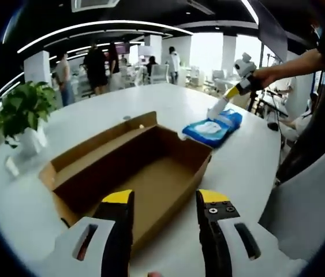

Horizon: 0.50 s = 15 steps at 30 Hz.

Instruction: Operate the shoe box by opening the lid, removing the specified soft item, and placing it in the target area until the item is outside and the box remains undamaged.

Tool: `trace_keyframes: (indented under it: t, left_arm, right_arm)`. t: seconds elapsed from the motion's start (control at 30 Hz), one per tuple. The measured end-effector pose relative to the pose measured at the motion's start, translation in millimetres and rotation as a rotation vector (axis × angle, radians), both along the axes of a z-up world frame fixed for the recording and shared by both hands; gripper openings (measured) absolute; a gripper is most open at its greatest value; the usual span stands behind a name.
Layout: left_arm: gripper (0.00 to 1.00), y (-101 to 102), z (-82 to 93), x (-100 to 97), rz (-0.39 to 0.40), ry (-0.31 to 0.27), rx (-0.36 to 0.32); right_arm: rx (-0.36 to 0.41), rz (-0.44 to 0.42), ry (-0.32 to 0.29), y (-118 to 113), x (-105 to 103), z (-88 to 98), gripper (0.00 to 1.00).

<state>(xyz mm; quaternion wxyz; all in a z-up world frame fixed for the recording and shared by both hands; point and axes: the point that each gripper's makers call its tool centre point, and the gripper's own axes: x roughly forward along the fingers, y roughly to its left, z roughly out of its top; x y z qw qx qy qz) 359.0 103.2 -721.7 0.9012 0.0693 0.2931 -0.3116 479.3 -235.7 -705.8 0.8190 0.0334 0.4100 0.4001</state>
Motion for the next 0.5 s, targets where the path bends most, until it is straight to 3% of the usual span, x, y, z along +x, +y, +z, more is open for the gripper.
trace_keyframes:
  t: [0.13, 0.5]
  left_arm:
    - [0.44, 0, -1.2, -1.6, -0.03, -0.015, 0.062]
    - [0.43, -2, 3.7, -3.8, -0.036, -0.021, 0.07]
  right_arm:
    - [-0.053, 0.042, -0.02, -3, 9, -1.1, 0.16]
    - [-0.154, 0.144, -0.075, -4, 30, -4.7, 0.16]
